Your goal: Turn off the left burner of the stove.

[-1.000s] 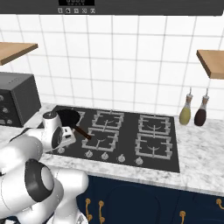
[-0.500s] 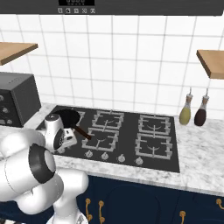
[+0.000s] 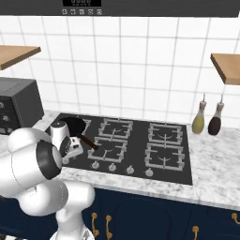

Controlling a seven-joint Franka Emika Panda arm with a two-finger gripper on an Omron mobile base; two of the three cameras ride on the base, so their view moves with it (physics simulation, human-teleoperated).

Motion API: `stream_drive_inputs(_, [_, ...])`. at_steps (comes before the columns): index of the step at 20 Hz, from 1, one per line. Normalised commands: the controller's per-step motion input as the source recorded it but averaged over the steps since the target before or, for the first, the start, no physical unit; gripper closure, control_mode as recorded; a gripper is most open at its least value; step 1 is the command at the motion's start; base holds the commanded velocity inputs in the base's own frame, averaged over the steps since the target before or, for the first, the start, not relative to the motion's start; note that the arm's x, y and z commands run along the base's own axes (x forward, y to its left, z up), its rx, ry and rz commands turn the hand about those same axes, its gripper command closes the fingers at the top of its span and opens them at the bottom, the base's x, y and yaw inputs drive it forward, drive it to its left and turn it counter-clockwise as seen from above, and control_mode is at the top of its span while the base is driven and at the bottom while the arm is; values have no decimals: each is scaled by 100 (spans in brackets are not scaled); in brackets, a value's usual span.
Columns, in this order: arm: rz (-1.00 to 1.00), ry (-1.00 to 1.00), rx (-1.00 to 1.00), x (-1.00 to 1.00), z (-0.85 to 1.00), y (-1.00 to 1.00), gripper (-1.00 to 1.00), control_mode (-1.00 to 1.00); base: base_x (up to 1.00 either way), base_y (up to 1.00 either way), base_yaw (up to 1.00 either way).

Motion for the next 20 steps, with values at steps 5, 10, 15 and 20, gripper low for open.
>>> stream_drive_inputs(5, [0, 0, 0, 10, -21, 4, -100, -100, 0, 0, 0])
stream_drive_inputs(10, [0, 0, 0, 0, -35, 0, 100, -100, 0, 0, 0])
stream_drive_inputs(15, [0, 0, 0, 0, -32, 0, 100, -100, 0, 0, 0])
stream_drive_inputs(20, [0, 0, 0, -5, -33, 0, 100, -100, 0, 0, 0])
